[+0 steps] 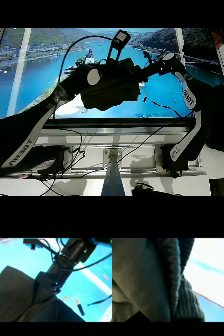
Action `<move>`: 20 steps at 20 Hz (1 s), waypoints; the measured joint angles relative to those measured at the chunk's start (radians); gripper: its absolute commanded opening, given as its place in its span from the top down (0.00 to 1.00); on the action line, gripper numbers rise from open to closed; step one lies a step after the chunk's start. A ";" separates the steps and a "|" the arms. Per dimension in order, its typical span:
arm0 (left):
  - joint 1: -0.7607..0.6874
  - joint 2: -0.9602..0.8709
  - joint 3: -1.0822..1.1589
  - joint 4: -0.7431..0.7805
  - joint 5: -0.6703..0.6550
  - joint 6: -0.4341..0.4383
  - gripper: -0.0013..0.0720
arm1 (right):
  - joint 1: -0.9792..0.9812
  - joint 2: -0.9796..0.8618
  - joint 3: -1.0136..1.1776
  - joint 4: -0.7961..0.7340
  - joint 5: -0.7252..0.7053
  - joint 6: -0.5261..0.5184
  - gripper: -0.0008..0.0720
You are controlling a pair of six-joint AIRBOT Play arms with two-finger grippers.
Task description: Fold the clothes and pants, and hang the long-sleeved shirts on hangers.
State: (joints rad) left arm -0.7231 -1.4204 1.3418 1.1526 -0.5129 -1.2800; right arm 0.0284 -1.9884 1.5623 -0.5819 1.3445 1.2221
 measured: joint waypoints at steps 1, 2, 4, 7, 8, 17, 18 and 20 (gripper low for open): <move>0.021 0.017 0.000 0.008 -0.014 0.000 0.96 | -0.008 0.012 0.027 0.009 0.009 0.002 0.96; 0.044 0.038 0.000 0.022 -0.034 0.000 0.96 | -0.023 0.026 0.052 0.010 0.024 0.015 0.96; 0.090 0.093 0.000 0.038 -0.094 -0.003 0.96 | -0.074 0.068 0.102 0.016 0.061 0.051 0.96; 0.138 0.195 0.000 0.051 -0.186 -0.002 0.96 | -0.184 0.164 0.142 0.022 0.129 0.107 0.95; 0.146 0.232 0.000 0.054 -0.210 -0.002 0.96 | -0.228 0.201 0.149 0.022 0.139 0.129 0.96; 0.169 0.460 0.000 0.076 -0.274 0.004 0.96 | -0.757 0.617 0.167 -0.335 0.209 0.402 0.96; 0.169 0.469 0.000 0.077 -0.274 0.004 0.96 | -0.824 0.653 0.167 -0.422 0.219 0.424 0.95; 0.169 0.476 0.000 0.077 -0.275 0.004 0.96 | -0.961 0.704 0.166 -0.575 0.253 0.453 0.96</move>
State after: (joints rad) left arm -0.5541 -0.9440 1.3422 1.2293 -0.7883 -1.2758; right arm -0.9325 -1.2842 1.7283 -1.1572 1.5978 1.6752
